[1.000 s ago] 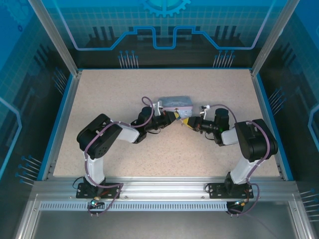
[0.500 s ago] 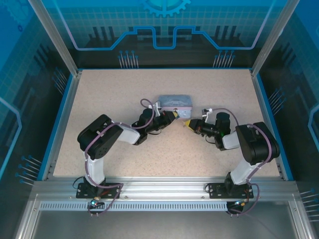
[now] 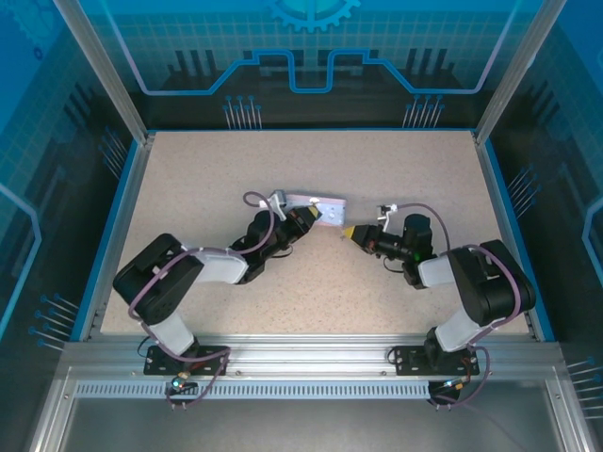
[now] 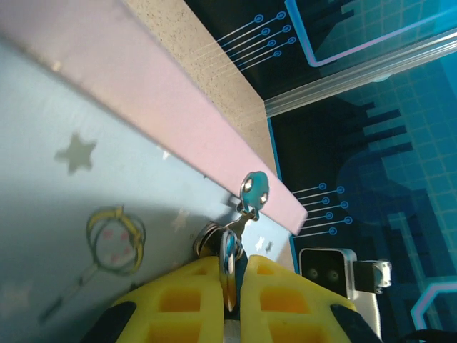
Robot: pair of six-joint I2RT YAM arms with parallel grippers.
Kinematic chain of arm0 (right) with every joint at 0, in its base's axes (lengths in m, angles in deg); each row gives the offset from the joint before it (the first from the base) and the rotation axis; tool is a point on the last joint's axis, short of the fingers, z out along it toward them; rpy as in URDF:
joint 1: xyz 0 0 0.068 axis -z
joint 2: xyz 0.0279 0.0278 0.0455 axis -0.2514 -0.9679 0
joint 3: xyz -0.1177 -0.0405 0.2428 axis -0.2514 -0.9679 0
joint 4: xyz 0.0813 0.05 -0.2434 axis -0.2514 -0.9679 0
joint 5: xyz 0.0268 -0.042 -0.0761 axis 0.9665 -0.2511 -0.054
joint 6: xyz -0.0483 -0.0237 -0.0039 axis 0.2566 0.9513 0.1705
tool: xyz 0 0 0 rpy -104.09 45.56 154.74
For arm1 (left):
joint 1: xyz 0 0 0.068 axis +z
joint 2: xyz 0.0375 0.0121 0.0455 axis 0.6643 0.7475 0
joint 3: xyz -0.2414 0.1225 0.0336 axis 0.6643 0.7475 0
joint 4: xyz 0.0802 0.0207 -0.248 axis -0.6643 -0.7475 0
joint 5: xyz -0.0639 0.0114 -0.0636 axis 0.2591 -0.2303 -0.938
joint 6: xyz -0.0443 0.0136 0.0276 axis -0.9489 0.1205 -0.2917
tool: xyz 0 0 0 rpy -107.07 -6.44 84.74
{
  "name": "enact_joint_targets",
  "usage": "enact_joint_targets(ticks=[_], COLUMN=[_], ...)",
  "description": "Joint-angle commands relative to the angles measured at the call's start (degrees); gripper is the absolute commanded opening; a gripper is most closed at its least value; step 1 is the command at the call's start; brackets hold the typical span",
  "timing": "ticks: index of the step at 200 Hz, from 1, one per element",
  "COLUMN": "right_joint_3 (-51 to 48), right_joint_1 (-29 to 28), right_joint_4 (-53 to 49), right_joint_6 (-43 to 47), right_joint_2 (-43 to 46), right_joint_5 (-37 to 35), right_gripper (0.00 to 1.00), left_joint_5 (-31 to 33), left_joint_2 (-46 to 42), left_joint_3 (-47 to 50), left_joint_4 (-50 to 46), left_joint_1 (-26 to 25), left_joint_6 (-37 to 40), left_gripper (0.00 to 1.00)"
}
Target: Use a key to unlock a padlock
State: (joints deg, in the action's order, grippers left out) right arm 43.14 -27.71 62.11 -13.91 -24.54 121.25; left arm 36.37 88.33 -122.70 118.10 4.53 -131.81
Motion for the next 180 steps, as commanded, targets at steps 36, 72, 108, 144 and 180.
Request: enact_joint_targets(ticks=[36,72,108,144,180], right_joint_3=[-3.2,-6.6,-6.5,-6.0,-4.9], right_joint_1=[-5.3,-5.7,-5.4,-5.3,-5.7], right_joint_4=[-0.9,-6.8,-14.4,-18.6,-16.1], right_joint_6=[-1.7,-1.7,0.0,0.6,-0.7], right_joint_2=[4.7,13.0,22.0,24.8,21.6], right_joint_5=[-2.6,-4.2,-6.1,-7.0,-6.8], right_gripper=[0.00,0.00,0.00,0.00,0.00], left_joint_5=[2.3,2.9,2.5,2.4,2.6], left_joint_2=[-6.8,-7.5,-6.6,-5.8,-4.8], left_joint_3=[2.8,3.2,2.2,1.6,1.3], left_joint_4=[-1.4,-1.3,0.1,1.0,2.2], left_joint_1=[-3.7,-5.3,-6.2,-6.7,-6.7], left_joint_6=[1.7,-0.2,-2.1,-3.7,-5.3], left_gripper=[0.00,0.00,0.00,0.00,0.00])
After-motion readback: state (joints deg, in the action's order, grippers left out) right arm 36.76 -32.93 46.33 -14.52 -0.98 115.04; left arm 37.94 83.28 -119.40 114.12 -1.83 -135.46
